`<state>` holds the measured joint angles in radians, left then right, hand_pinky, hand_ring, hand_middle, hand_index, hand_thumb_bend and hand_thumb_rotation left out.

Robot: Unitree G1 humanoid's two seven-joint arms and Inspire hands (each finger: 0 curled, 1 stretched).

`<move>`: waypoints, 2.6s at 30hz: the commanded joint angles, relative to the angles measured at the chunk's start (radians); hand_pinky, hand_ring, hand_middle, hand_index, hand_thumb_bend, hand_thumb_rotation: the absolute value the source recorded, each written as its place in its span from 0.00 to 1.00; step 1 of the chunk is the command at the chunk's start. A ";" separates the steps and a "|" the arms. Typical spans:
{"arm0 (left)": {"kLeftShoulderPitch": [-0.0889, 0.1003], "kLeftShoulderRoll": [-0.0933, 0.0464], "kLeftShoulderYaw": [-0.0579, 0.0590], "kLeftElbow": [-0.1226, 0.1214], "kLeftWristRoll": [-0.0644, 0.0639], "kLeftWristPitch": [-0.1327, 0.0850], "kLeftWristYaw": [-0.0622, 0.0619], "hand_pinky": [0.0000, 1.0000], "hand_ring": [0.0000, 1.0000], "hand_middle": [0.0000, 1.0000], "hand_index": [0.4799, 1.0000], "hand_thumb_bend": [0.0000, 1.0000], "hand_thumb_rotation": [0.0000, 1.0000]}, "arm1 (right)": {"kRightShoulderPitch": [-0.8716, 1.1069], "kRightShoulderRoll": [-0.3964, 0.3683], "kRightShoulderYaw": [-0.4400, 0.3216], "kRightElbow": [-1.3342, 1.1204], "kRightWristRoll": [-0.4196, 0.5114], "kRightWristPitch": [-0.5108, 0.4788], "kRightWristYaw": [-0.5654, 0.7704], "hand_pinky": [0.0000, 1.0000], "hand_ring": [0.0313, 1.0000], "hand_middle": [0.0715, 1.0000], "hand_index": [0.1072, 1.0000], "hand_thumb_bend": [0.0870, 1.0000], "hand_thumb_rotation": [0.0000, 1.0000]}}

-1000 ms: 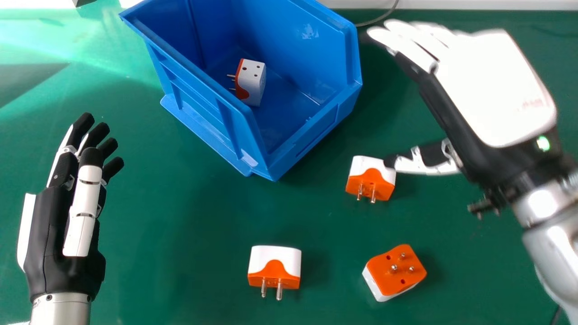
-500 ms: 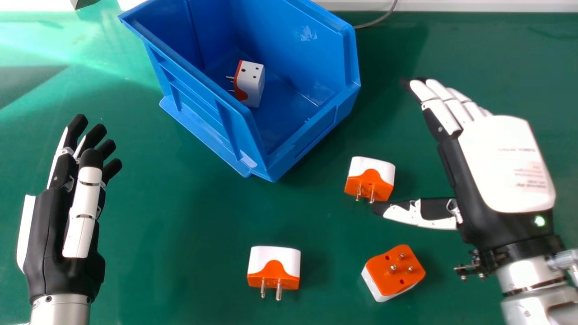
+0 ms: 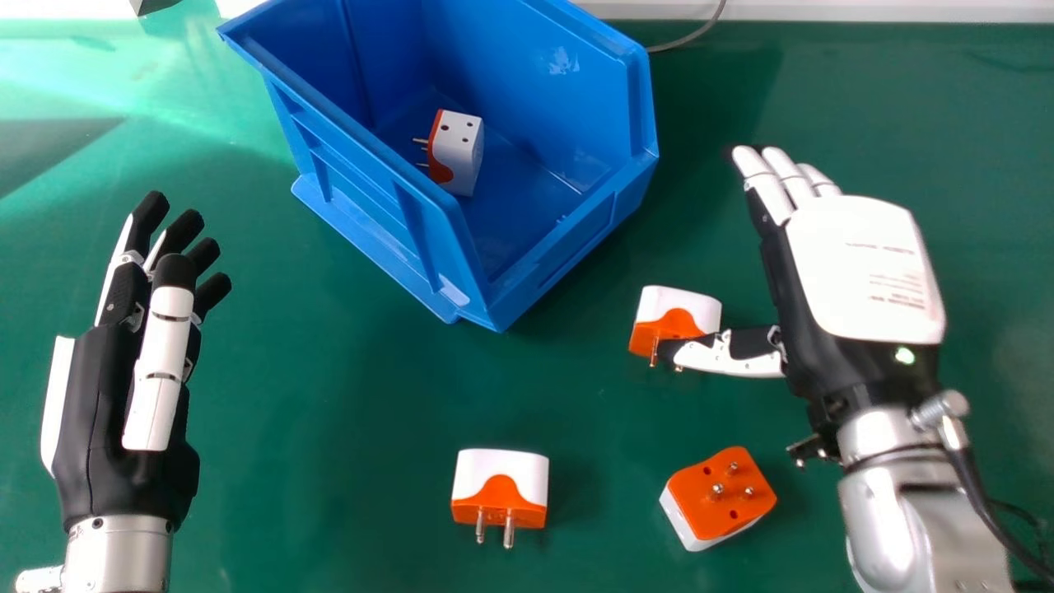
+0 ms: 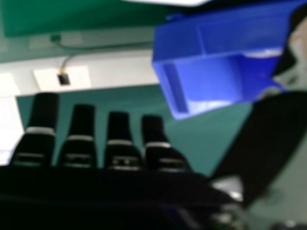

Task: Pick all objects and put in blue box

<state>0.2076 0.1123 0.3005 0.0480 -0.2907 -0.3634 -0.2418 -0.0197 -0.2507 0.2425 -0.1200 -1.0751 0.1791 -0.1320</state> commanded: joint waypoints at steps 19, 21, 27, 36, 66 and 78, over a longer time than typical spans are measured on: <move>-0.028 0.012 0.012 0.005 -0.012 -0.024 -0.005 0.88 0.90 0.91 0.81 0.50 0.73 | -0.103 -0.085 0.065 0.094 0.028 0.011 0.076 0.63 0.73 0.74 0.70 0.79 0.29; -0.029 0.014 0.013 0.009 -0.009 -0.027 -0.005 0.88 0.90 0.92 0.81 0.50 0.73 | -0.104 -0.088 0.068 0.097 0.028 0.016 0.089 0.62 0.72 0.74 0.70 0.79 0.28; -0.029 0.014 0.016 0.002 -0.005 -0.020 0.005 0.89 0.90 0.91 0.81 0.50 0.74 | -0.113 -0.092 0.078 0.108 0.026 0.040 0.145 0.63 0.73 0.74 0.70 0.79 0.28; -0.024 0.016 0.016 -0.008 -0.010 -0.015 0.006 0.89 0.90 0.90 0.77 0.49 0.74 | -0.164 -0.096 0.111 0.163 0.015 0.076 0.183 0.66 0.74 0.75 0.71 0.76 0.27; -0.036 0.039 0.015 0.006 0.000 -0.016 -0.016 0.90 0.92 0.92 0.84 0.57 0.75 | -0.334 -0.078 0.159 0.405 0.077 0.092 0.163 0.72 0.77 0.76 0.70 0.73 0.22; -0.047 0.037 0.016 0.012 -0.005 -0.024 -0.017 0.92 0.93 0.93 0.87 0.51 0.80 | -0.363 -0.074 0.194 0.455 0.094 0.089 0.138 0.70 0.75 0.74 0.66 0.73 0.19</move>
<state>0.1694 0.1380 0.3088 0.0684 -0.2909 -0.3663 -0.2547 -0.3735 -0.3231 0.4286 0.3189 -0.9833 0.2702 0.0256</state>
